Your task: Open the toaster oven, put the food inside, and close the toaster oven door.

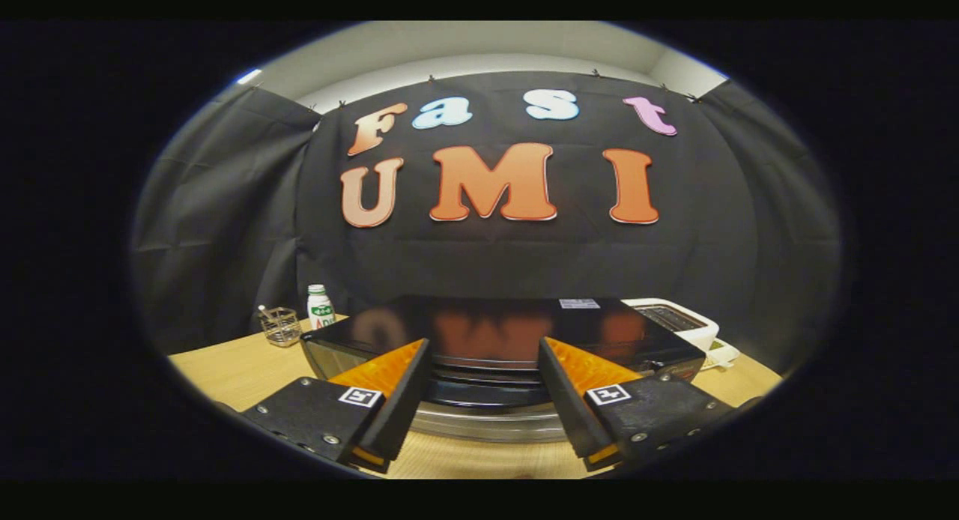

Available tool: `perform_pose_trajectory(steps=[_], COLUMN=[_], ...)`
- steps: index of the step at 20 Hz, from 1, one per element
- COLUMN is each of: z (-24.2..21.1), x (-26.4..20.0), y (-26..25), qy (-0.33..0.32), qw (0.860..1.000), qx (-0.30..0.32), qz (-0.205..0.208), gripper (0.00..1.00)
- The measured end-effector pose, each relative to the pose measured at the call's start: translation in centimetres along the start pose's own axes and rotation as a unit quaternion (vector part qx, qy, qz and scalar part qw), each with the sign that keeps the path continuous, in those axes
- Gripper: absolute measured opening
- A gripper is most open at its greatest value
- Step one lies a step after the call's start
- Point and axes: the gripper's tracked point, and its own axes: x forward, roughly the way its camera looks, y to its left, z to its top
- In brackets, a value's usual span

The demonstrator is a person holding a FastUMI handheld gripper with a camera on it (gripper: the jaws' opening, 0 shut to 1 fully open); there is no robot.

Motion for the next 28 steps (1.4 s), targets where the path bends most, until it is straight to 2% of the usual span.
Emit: perform_pose_trajectory(steps=[2,5,8,11,22,28], z=[-0.8,-1.3,-3.1,-5.2,-13.8,-16.5], x=[-1.4,-3.9,-6.1,-8.3,-12.1,-12.8], y=[0.3,0.9,1.3,1.4,0.3,-1.1], qy=[0.011,0.030,0.060,0.082,0.161,0.179], qw=[1.000,0.998,0.995,0.992,0.981,0.981], qx=[0.009,0.021,0.031,0.039,0.056,0.023], qz=[0.020,0.052,0.078,0.087,0.088,0.064], gripper=[0.76,0.68,0.68,0.68,0.68,0.69])
